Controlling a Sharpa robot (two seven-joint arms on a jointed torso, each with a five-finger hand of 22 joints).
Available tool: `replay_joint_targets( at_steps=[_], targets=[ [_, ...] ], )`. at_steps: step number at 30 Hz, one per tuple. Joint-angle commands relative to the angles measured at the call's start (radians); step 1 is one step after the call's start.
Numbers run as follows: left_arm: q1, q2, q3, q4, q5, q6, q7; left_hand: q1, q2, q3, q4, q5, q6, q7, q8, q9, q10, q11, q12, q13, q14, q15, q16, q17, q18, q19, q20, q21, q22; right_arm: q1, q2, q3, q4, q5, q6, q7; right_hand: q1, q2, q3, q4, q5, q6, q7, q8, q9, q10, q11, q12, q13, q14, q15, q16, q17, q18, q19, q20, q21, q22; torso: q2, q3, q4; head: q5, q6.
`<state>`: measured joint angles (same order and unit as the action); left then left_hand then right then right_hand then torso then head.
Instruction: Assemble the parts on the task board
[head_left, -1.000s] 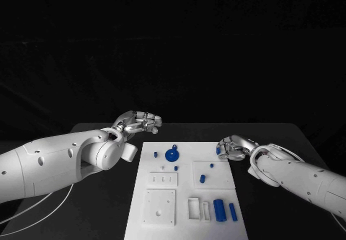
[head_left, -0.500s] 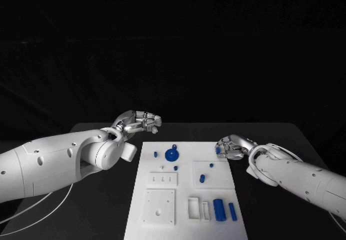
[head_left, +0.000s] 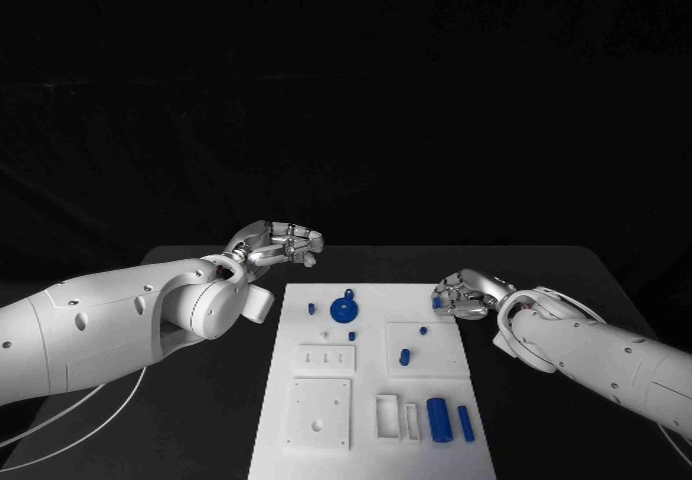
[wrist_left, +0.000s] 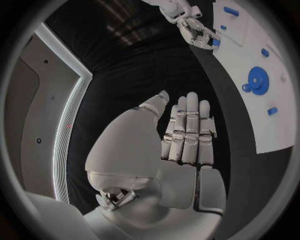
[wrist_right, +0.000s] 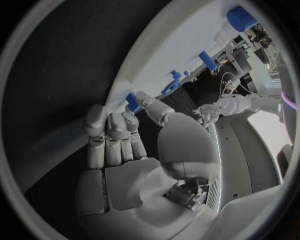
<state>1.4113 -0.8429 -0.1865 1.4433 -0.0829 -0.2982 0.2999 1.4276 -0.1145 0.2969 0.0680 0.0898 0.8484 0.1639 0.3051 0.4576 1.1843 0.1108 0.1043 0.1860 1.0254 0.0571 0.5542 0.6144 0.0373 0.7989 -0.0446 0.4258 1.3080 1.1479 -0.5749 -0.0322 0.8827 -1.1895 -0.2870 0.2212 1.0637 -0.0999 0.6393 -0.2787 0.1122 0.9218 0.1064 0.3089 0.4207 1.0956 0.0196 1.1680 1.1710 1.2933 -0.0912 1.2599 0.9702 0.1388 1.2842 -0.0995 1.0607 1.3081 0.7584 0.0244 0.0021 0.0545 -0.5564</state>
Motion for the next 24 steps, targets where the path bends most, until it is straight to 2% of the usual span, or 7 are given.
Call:
replay_joint_targets(
  at_steps=[1, 8, 12, 17, 24],
  targets=[
    [0.001, 0.0, 0.001, 0.003, -0.004, 0.01, 0.009, -0.012, -0.001, 0.001, -0.007, -0.001, 0.002, 0.006, -0.006, 0.002, 0.002, 0.005, -0.005, 0.001, -0.008, 0.0, -0.004, -0.002, -0.005, -0.005, 0.003, -0.005, 0.013, -0.001, 0.001, 0.0, 0.0, -0.002, -0.003, 0.0, -0.001, 0.007, 0.009, -0.001, -0.006, 0.016, 0.02, 0.005, 0.001, -0.001, -0.006, 0.0, -0.001, 0.001, -0.005, -0.004, 0.001, 0.123, 0.002, -0.001, 0.006, 0.015, 0.001, 0.0003, 0.0004, 0.0, -0.001],
    [0.001, 0.0, 0.001, 0.004, -0.004, 0.011, 0.008, -0.013, -0.001, 0.001, -0.008, -0.001, 0.002, 0.006, -0.006, 0.002, 0.002, 0.005, -0.005, 0.001, -0.008, 0.001, -0.004, -0.002, -0.005, -0.005, 0.003, -0.005, 0.013, -0.001, 0.003, 0.0, -0.001, -0.006, -0.013, -0.005, -0.003, 0.009, 0.027, 0.001, -0.026, 0.033, 0.015, 0.012, 0.004, 0.0, -0.011, -0.001, -0.002, 0.001, -0.009, -0.005, 0.002, 0.123, 0.003, -0.001, 0.007, 0.015, 0.001, 0.0003, -0.0002, -0.001, -0.002],
    [0.001, 0.0, 0.001, 0.004, -0.005, 0.011, 0.008, -0.013, -0.001, 0.002, -0.008, -0.001, 0.002, 0.006, -0.006, 0.002, 0.002, 0.005, -0.006, 0.001, -0.008, 0.001, -0.004, -0.002, -0.005, -0.005, 0.003, -0.005, 0.013, -0.001, 0.004, 0.0, -0.001, -0.01, -0.018, -0.008, -0.004, 0.012, 0.055, 0.009, -0.062, 0.045, 0.01, 0.015, 0.006, 0.002, -0.015, -0.002, -0.003, 0.002, -0.014, -0.006, 0.004, 0.123, 0.004, -0.002, 0.007, 0.014, 0.0, 0.0003, 0.0004, -0.001, -0.003],
    [0.001, 0.0, 0.001, 0.004, -0.005, 0.012, 0.007, -0.013, -0.001, 0.002, -0.009, -0.001, 0.002, 0.006, -0.006, 0.002, 0.002, 0.005, -0.006, 0.001, -0.009, 0.001, -0.004, -0.002, -0.005, -0.005, 0.003, -0.005, 0.013, -0.001, 0.003, 0.0, 0.004, -0.024, -0.042, -0.014, -0.002, 0.012, 0.069, 0.012, -0.063, 0.051, 0.008, 0.019, 0.009, 0.004, -0.018, -0.001, -0.002, 0.002, -0.016, -0.006, 0.005, 0.123, 0.005, -0.004, 0.007, 0.014, 0.0, 0.0001, 0.0003, -0.002, -0.003],
    [0.001, 0.001, 0.001, 0.0, -0.012, 0.017, 0.001, -0.019, 0.001, 0.005, -0.01, -0.002, 0.005, 0.004, -0.006, 0.004, 0.007, 0.004, -0.005, 0.003, -0.009, 0.001, -0.005, -0.002, -0.006, -0.005, 0.003, -0.006, 0.013, 0.0, -0.015, 0.0, 0.057, -0.1, -0.098, -0.051, -0.012, 0.001, 0.078, 0.02, -0.062, 0.064, 0.003, 0.026, 0.014, 0.017, -0.023, 0.007, 0.002, 0.005, -0.021, -0.003, 0.009, 0.123, 0.013, -0.008, 0.011, 0.013, -0.001, 0.0007, -0.0007, -0.003, -0.002]
  ],
)
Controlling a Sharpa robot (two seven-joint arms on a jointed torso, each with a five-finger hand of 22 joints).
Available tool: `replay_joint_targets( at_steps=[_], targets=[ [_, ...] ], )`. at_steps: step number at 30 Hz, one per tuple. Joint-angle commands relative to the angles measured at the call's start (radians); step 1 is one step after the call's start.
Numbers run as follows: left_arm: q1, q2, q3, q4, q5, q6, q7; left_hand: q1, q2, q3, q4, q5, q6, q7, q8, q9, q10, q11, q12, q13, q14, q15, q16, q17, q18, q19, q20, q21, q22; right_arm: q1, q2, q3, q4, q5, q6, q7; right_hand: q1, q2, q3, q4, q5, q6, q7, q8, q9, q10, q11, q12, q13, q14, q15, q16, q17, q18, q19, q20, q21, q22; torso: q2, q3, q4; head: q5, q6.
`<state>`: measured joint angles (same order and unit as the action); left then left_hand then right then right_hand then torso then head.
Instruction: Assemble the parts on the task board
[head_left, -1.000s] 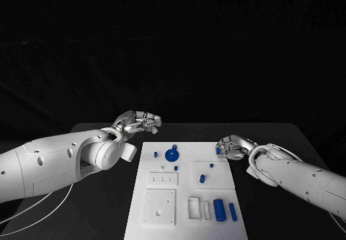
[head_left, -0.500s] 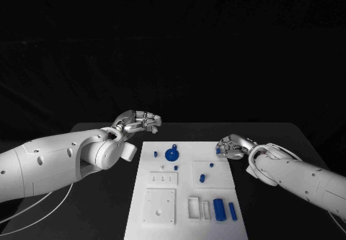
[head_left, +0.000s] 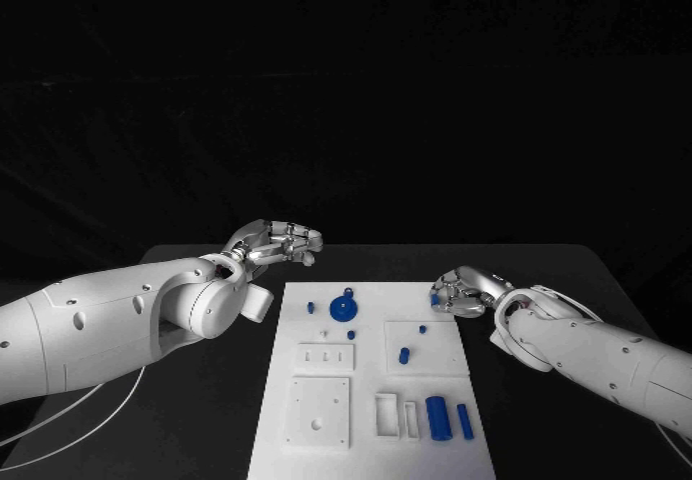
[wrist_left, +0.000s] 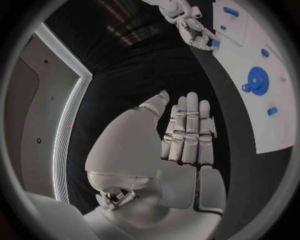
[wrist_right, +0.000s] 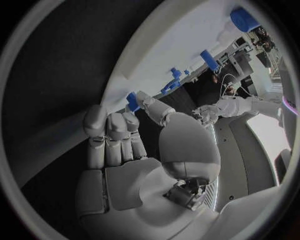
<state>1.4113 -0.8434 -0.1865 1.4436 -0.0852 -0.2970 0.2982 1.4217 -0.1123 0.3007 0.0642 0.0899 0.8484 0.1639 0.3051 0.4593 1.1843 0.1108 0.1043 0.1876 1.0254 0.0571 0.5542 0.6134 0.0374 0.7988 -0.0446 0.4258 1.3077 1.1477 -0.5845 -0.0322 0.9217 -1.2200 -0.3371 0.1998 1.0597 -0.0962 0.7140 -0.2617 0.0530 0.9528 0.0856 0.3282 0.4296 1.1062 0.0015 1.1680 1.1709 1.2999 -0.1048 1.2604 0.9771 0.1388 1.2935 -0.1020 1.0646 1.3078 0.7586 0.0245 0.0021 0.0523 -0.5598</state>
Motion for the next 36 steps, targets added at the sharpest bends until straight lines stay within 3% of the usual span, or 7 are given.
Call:
replay_joint_targets(
  at_steps=[1, 8, 14, 21, 27, 32, 36],
  targets=[
    [0.001, 0.001, 0.001, -0.001, -0.013, 0.018, 0.0, -0.018, -0.002, 0.001, -0.006, -0.003, 0.008, 0.003, -0.005, 0.003, 0.011, 0.003, -0.004, 0.003, -0.008, 0.001, -0.005, -0.001, -0.006, -0.005, 0.003, -0.005, 0.014, 0.0, -0.011, 0.0, 0.032, -0.087, -0.054, -0.04, -0.011, -0.003, 0.003, 0.006, -0.003, 0.036, 0.023, 0.009, 0.006, 0.011, -0.005, 0.01, 0.005, 0.0, -0.008, -0.003, 0.003, 0.123, 0.006, -0.007, 0.008, 0.014, -0.002, 0.0005, -0.0009, 0.0, 0.002],
    [0.001, 0.005, 0.001, -0.002, -0.044, 0.036, -0.03, -0.054, 0.005, 0.005, -0.002, -0.009, 0.044, -0.014, 0.009, 0.014, 0.06, -0.02, 0.015, 0.02, -0.001, -0.003, 0.001, 0.002, -0.005, -0.001, 0.0, -0.002, 0.016, 0.034, -0.035, 0.001, 0.122, -0.173, -0.086, -0.114, -0.026, -0.015, 0.005, 0.025, -0.004, 0.045, 0.017, 0.014, 0.011, 0.035, -0.011, 0.028, 0.021, 0.001, -0.013, 0.002, 0.008, 0.123, 0.017, -0.017, 0.011, 0.012, -0.003, -0.0001, -0.0022, -0.003, 0.01],
    [0.001, 0.023, 0.001, -0.014, -0.086, 0.043, -0.109, -0.096, 0.009, 0.004, 0.021, -0.016, 0.072, -0.026, 0.015, 0.019, 0.087, -0.033, 0.023, 0.03, 0.012, -0.01, 0.011, 0.007, -0.004, 0.008, -0.007, 0.005, 0.018, 0.059, -0.048, 0.002, 0.216, -0.258, -0.082, -0.203, -0.028, -0.025, 0.017, 0.043, -0.004, 0.052, 0.013, 0.018, 0.015, 0.047, -0.015, 0.038, 0.03, 0.002, -0.018, 0.003, 0.012, 0.123, 0.025, -0.027, 0.014, 0.011, -0.008, 0.0004, -0.0064, -0.004, 0.019],
    [0.0, 0.057, -0.001, -0.032, -0.131, 0.067, -0.217, -0.15, -0.001, -0.006, 0.077, -0.034, 0.087, -0.031, 0.01, 0.02, 0.105, -0.041, 0.023, 0.04, 0.021, -0.018, 0.025, 0.014, -0.003, 0.018, -0.016, 0.015, 0.019, 0.082, -0.044, 0.003, 0.329, -0.35, -0.055, -0.316, -0.03, -0.046, 0.033, 0.071, -0.004, 0.061, 0.008, 0.022, 0.02, 0.055, -0.02, 0.042, 0.035, 0.003, -0.022, 0.002, 0.014, 0.123, 0.035, -0.035, 0.02, 0.013, -0.023, -0.0034, -0.0152, -0.003, 0.023],
    [-0.004, 0.084, -0.004, -0.045, -0.181, 0.101, -0.306, -0.193, -0.018, -0.026, 0.139, -0.04, 0.077, -0.026, -0.002, 0.017, 0.106, -0.041, 0.018, 0.045, 0.018, -0.02, 0.031, 0.017, -0.003, 0.018, -0.018, 0.022, 0.02, 0.092, -0.027, 0.004, 0.409, -0.413, -0.034, -0.388, -0.032, -0.064, 0.048, 0.098, -0.004, 0.064, 0.006, 0.024, 0.022, 0.058, -0.022, 0.042, 0.035, 0.004, -0.024, 0.0, 0.015, 0.123, 0.038, -0.036, 0.022, 0.012, -0.033, -0.0071, -0.0164, 0.001, 0.021],
    [-0.009, 0.105, -0.007, -0.05, -0.253, 0.103, -0.352, -0.181, -0.035, -0.031, 0.188, -0.04, 0.067, -0.021, -0.01, 0.012, 0.086, -0.03, 0.002, 0.044, -0.007, -0.008, 0.019, 0.013, -0.002, -0.004, -0.008, 0.015, 0.018, 0.095, -0.004, 0.004, 0.442, -0.447, -0.021, -0.419, -0.028, -0.071, 0.056, 0.107, -0.004, 0.066, 0.005, 0.024, 0.024, 0.059, -0.023, 0.041, 0.035, 0.004, -0.025, 0.0, 0.016, 0.123, 0.04, -0.037, 0.022, 0.012, -0.041, -0.0119, -0.0158, 0.005, 0.017],
    [-0.009, 0.112, -0.009, -0.047, -0.296, 0.106, -0.376, -0.175, -0.041, -0.037, 0.205, -0.041, 0.068, -0.021, -0.01, 0.012, 0.085, -0.03, 0.001, 0.046, -0.008, -0.007, 0.018, 0.013, -0.001, -0.006, -0.006, 0.017, 0.019, 0.095, 0.018, 0.004, 0.447, -0.456, -0.017, -0.43, -0.025, -0.072, 0.059, 0.109, -0.004, 0.066, 0.005, 0.025, 0.024, 0.058, -0.023, 0.04, 0.034, 0.005, -0.025, 0.0, 0.016, 0.123, 0.04, -0.037, 0.023, 0.012, -0.045, -0.0148, -0.0145, 0.007, 0.015]
  ],
)
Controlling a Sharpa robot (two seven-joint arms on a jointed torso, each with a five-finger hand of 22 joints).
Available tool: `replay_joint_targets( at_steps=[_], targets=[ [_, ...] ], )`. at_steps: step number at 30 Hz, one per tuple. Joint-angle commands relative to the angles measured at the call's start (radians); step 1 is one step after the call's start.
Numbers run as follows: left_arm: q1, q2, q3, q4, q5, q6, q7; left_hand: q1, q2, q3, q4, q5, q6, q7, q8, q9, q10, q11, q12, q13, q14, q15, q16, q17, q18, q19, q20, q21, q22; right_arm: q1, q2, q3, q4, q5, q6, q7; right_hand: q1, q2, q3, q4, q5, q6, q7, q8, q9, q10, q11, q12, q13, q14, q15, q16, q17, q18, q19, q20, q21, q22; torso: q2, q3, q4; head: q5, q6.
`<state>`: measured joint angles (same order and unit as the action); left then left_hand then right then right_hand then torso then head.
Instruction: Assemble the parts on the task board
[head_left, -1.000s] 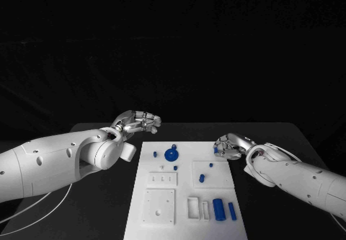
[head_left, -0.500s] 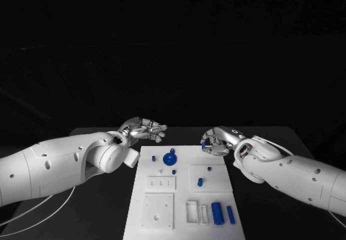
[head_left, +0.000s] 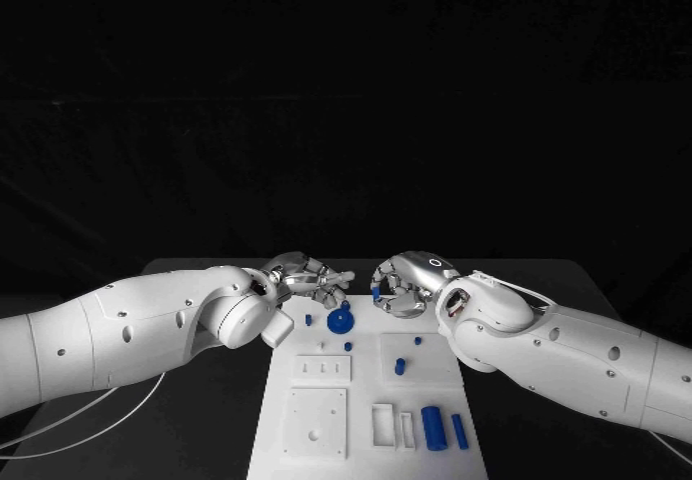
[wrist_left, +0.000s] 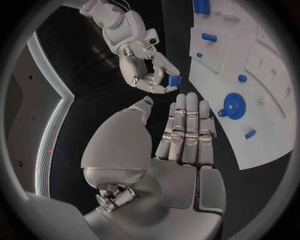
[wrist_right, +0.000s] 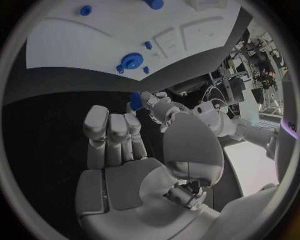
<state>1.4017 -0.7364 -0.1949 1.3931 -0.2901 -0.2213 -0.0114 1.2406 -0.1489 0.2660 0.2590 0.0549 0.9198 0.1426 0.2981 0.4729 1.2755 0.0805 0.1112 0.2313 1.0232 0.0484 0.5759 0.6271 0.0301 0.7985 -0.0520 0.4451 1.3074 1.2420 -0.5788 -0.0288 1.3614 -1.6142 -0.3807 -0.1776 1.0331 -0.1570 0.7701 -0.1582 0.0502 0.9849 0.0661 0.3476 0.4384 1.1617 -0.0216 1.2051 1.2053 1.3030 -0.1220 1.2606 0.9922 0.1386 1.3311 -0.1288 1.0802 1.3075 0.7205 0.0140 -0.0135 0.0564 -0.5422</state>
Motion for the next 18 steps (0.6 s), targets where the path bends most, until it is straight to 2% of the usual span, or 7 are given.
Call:
replay_joint_targets(
  at_steps=[1, 9, 18],
  targets=[
    [0.0, 0.008, -0.001, 0.004, -0.099, 0.031, -0.07, 0.007, -0.007, -0.005, 0.018, -0.006, -0.002, 0.0, -0.003, -0.001, -0.005, 0.0, -0.006, 0.003, -0.005, 0.001, -0.003, 0.0, 0.006, -0.006, 0.002, -0.002, 0.02, 0.0, 0.017, 0.0, 0.009, -0.066, 0.027, -0.055, 0.002, -0.011, 0.003, 0.006, -0.001, 0.034, 0.024, 0.005, 0.015, 0.002, 0.0, 0.003, -0.001, 0.002, -0.008, -0.001, 0.001, 0.123, 0.003, -0.01, 0.007, 0.012, -0.007, -0.0043, 0.0012, 0.004, -0.004],
    [0.0, 0.016, -0.007, 0.011, -0.134, 0.038, -0.096, 0.006, -0.011, -0.011, 0.031, -0.006, 0.0, -0.001, -0.001, -0.001, -0.003, -0.001, -0.006, 0.005, -0.004, 0.001, -0.001, 0.001, 0.007, -0.005, 0.002, 0.001, 0.02, 0.0, 0.047, 0.0, 0.016, -0.086, 0.031, -0.069, 0.006, -0.012, 0.007, 0.008, 0.0, 0.034, 0.024, 0.005, 0.016, 0.001, 0.0, 0.0, -0.003, 0.002, -0.008, -0.002, 0.001, 0.123, 0.003, -0.009, 0.007, 0.012, -0.008, -0.0066, 0.0028, 0.008, -0.006],
    [0.0, 0.015, -0.007, 0.015, -0.145, 0.043, -0.106, 0.012, -0.004, -0.01, 0.03, -0.005, 0.002, -0.003, 0.0, -0.001, -0.002, -0.002, -0.006, 0.007, -0.003, 0.0, 0.0, 0.002, 0.009, -0.004, 0.001, 0.003, 0.02, 0.0, 0.058, 0.0, 0.021, -0.089, 0.035, -0.071, 0.007, -0.013, 0.01, 0.01, 0.001, 0.035, 0.024, 0.005, 0.016, 0.001, 0.0, -0.001, -0.003, 0.002, -0.008, -0.002, 0.001, 0.123, 0.003, -0.009, 0.007, 0.012, -0.006, -0.0039, 0.0003, 0.012, -0.008]
  ],
)
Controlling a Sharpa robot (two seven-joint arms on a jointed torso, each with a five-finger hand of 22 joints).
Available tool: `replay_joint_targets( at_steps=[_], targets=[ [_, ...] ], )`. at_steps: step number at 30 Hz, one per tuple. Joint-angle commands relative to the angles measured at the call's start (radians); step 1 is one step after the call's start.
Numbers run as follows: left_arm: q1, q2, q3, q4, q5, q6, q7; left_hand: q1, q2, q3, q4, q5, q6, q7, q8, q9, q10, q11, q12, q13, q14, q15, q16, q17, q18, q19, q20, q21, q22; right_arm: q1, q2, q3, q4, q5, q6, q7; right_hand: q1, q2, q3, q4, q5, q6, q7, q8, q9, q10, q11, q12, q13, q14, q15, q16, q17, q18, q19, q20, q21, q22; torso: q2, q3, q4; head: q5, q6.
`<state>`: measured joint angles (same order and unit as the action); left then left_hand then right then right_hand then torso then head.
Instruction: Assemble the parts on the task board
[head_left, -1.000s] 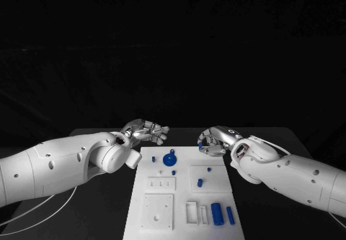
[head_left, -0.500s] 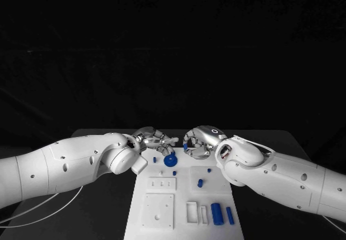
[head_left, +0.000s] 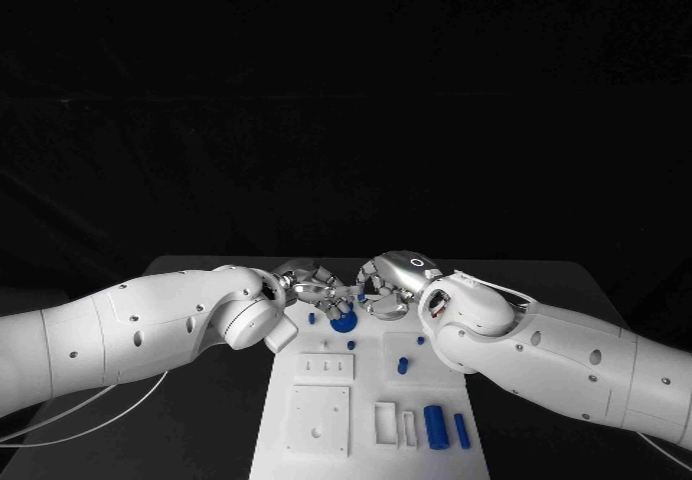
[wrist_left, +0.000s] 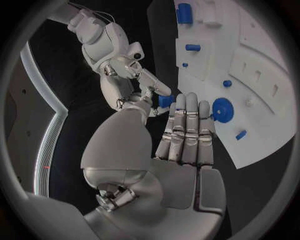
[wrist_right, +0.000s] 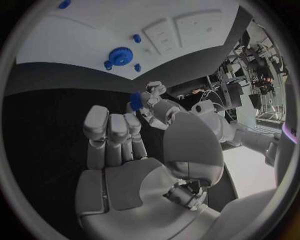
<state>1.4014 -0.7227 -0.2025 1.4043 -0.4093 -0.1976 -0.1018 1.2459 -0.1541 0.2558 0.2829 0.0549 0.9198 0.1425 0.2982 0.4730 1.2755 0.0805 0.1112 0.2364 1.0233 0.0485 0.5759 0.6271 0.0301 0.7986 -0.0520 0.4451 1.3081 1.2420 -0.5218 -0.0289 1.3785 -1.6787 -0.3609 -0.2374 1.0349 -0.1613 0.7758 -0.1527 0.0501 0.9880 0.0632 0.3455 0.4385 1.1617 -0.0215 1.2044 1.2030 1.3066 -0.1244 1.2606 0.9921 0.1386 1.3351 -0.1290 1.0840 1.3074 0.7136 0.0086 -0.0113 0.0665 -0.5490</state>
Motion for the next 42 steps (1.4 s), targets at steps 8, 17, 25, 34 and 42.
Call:
replay_joint_targets(
  at_steps=[8, 17, 25, 34, 42],
  targets=[
    [0.0, 0.002, 0.001, 0.004, -0.026, 0.022, -0.018, -0.003, 0.014, -0.005, 0.009, -0.005, 0.004, -0.003, -0.001, -0.002, -0.001, -0.002, -0.007, 0.003, -0.002, 0.0, 0.001, 0.002, 0.008, -0.004, 0.001, 0.005, 0.019, 0.0, 0.008, 0.0, 0.013, -0.025, 0.023, -0.007, 0.005, -0.009, 0.006, 0.006, 0.001, 0.031, 0.027, 0.006, 0.016, 0.0, 0.0, -0.001, -0.002, -0.001, -0.006, -0.003, 0.001, 0.123, -0.001, -0.008, 0.003, 0.012, 0.0, 0.0017, -0.002, 0.003, -0.004],
    [0.0, 0.002, 0.0, 0.005, -0.026, 0.036, -0.019, 0.005, 0.046, -0.006, 0.003, -0.003, 0.005, -0.005, -0.002, -0.004, 0.0, -0.003, -0.009, 0.007, -0.003, -0.001, 0.001, 0.002, 0.009, -0.007, 0.0, 0.006, 0.019, -0.001, 0.017, -0.001, 0.013, -0.027, 0.024, -0.008, 0.006, -0.01, 0.006, 0.007, 0.001, 0.031, 0.027, 0.006, 0.016, 0.0, 0.0, -0.001, -0.002, -0.001, -0.006, -0.003, 0.001, 0.123, -0.001, -0.008, 0.003, 0.012, -0.001, 0.0014, -0.0006, 0.003, -0.006],
    [0.0, -0.001, 0.0, 0.003, -0.023, 0.037, -0.019, 0.071, 0.064, -0.022, -0.015, 0.07, 0.024, -0.012, 0.004, -0.005, 0.016, -0.01, -0.005, 0.015, -0.004, 0.0, 0.001, 0.001, 0.007, -0.014, 0.001, 0.01, 0.019, -0.001, 0.024, -0.002, 0.008, -0.029, 0.029, -0.01, 0.005, -0.011, 0.007, 0.008, 0.001, 0.031, 0.027, 0.006, 0.016, 0.0, 0.0, -0.002, -0.002, -0.001, -0.005, -0.003, 0.0, 0.123, -0.001, -0.007, 0.003, 0.012, 0.0, 0.0002, -0.0012, 0.004, -0.008],
    [0.0, 0.003, 0.0, 0.002, -0.017, 0.039, -0.018, 0.096, 0.083, -0.034, -0.016, 0.071, 0.038, -0.017, 0.008, -0.005, 0.028, -0.015, -0.002, 0.02, -0.004, -0.001, 0.001, 0.0, 0.008, -0.014, 0.0, 0.011, 0.018, -0.001, 0.036, -0.006, 0.003, -0.029, 0.035, -0.011, 0.006, -0.011, 0.008, 0.009, 0.001, 0.031, 0.027, 0.006, 0.016, 0.001, 0.0, -0.002, -0.002, -0.001, -0.005, -0.004, 0.0, 0.123, -0.001, -0.007, 0.003, 0.012, 0.0, -0.0006, -0.001, 0.005, -0.01],
    [0.001, 0.002, 0.0, 0.0, -0.006, 0.035, -0.024, 0.125, 0.104, -0.042, -0.023, 0.081, 0.047, -0.021, 0.009, -0.007, 0.037, -0.019, -0.002, 0.024, -0.003, -0.001, 0.001, 0.0, 0.007, -0.015, 0.0, 0.011, 0.016, -0.001, 0.037, -0.009, 0.003, -0.031, 0.037, -0.013, 0.006, -0.011, 0.008, 0.01, 0.001, 0.031, 0.028, 0.006, 0.016, 0.001, 0.0, -0.001, -0.002, -0.001, -0.005, -0.004, 0.0, 0.123, -0.001, -0.007, 0.003, 0.012, 0.0, -0.0007, -0.0015, 0.007, -0.013]
  ],
)
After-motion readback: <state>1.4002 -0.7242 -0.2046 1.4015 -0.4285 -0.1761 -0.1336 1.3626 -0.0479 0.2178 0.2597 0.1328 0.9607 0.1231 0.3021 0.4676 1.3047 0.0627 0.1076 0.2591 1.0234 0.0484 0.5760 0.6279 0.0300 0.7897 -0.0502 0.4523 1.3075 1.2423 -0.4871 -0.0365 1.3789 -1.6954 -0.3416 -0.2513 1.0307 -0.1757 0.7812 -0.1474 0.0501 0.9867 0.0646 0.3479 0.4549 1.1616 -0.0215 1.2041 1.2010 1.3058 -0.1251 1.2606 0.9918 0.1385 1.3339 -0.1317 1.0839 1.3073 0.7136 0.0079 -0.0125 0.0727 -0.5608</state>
